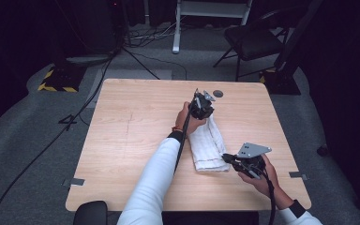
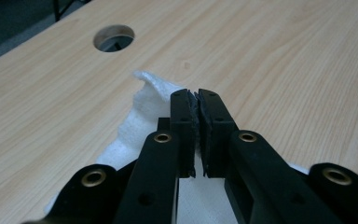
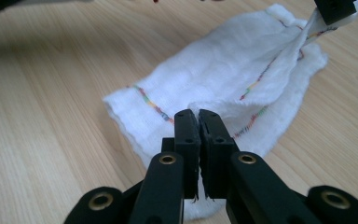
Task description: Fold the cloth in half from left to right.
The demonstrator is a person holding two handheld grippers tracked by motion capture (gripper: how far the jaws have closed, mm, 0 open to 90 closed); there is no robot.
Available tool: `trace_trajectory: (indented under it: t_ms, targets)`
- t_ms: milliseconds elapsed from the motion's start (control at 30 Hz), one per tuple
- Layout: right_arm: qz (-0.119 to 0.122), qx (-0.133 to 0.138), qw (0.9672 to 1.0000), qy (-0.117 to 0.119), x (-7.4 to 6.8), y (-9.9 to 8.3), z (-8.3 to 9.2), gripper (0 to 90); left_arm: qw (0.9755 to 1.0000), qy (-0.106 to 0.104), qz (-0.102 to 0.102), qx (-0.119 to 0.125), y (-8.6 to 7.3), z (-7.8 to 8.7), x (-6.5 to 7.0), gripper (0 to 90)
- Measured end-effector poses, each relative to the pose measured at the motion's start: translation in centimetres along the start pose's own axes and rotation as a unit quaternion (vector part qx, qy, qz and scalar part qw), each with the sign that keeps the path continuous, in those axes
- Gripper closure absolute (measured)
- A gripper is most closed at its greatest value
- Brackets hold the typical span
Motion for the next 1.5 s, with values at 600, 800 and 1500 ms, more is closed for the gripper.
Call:
trace_trajectory:
  t_ms: [600,800,1500]
  targets:
    - [-0.038,-0.037,0.998,-0.033,3.6,-2.9,-1.2,51.1,0.9985,-0.04,-0.035,-0.011,-5.6,6.4,4.8,25.4]
    - [-0.029,-0.047,0.9981,-0.028,4.3,-2.9,-3.2,46.6,0.9946,-0.075,-0.046,-0.054,-9.4,5.9,7.6,24.8]
    - [-0.021,-0.083,0.9961,0.024,2.7,-3.6,-5.5,50.1,0.9919,-0.074,-0.051,-0.09,-13.5,6.2,9.2,27.5]
Point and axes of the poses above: each handheld gripper's, and its own axes: z roughly backward along the jaws, y roughly out of its top, x roughly to its right, the point moved 8 cm from there along -z, roughly forward along the jaws, and after that the axes turned 12 degrees about -y, right-handed, at the moved point
